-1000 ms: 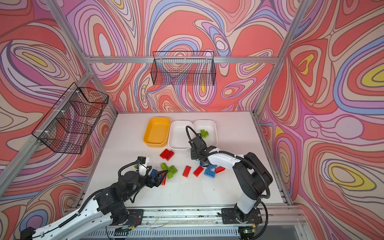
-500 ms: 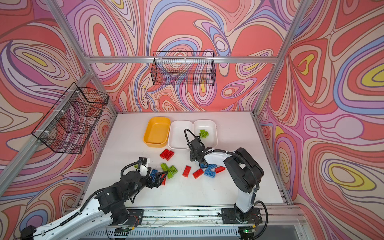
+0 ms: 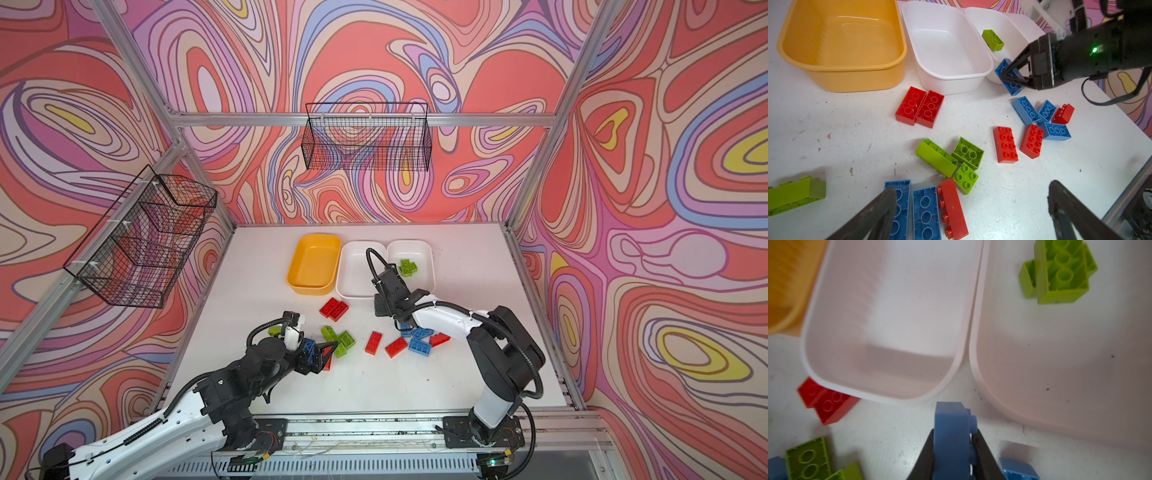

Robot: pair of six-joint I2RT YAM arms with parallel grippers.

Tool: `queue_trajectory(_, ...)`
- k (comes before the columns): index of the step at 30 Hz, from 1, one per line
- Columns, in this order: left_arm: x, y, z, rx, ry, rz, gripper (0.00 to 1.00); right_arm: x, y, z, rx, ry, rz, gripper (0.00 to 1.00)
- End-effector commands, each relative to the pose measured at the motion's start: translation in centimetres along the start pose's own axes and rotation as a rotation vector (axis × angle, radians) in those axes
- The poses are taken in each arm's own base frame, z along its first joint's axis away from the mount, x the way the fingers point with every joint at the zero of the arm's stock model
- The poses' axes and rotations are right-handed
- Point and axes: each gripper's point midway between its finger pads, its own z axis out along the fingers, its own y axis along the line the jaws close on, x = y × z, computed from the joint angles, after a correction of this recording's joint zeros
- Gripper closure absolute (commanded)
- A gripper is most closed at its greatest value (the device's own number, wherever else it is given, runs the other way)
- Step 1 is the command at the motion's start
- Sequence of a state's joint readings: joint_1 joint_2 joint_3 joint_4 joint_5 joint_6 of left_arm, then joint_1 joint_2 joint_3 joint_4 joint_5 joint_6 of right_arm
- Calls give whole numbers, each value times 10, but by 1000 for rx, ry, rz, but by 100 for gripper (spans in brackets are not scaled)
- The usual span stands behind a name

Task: Sort the legos into containers by color
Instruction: 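Carry the blue brick with the right gripper into the nearer white tub and release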

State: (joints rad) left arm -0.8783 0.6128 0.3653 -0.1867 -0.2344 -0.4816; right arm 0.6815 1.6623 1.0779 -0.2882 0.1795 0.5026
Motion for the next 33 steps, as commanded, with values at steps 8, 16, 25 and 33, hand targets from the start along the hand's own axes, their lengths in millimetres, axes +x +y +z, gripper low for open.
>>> queue_trajectory(8,-24,-7,14,-43,-39,80,0,-82,49,37,-16,-77,-108,77)
queue_trajectory(16,-38,-15,38,-82,5,116,0,-108,43,124,7,-30,-109,77)
queue_trajectory(25,-37,-15,51,-77,35,67,0,-113,55,146,-64,-17,-102,42)
queue_trajectory(33,-42,-20,30,-17,2,36,0,-135,54,70,-89,-105,-65,38)
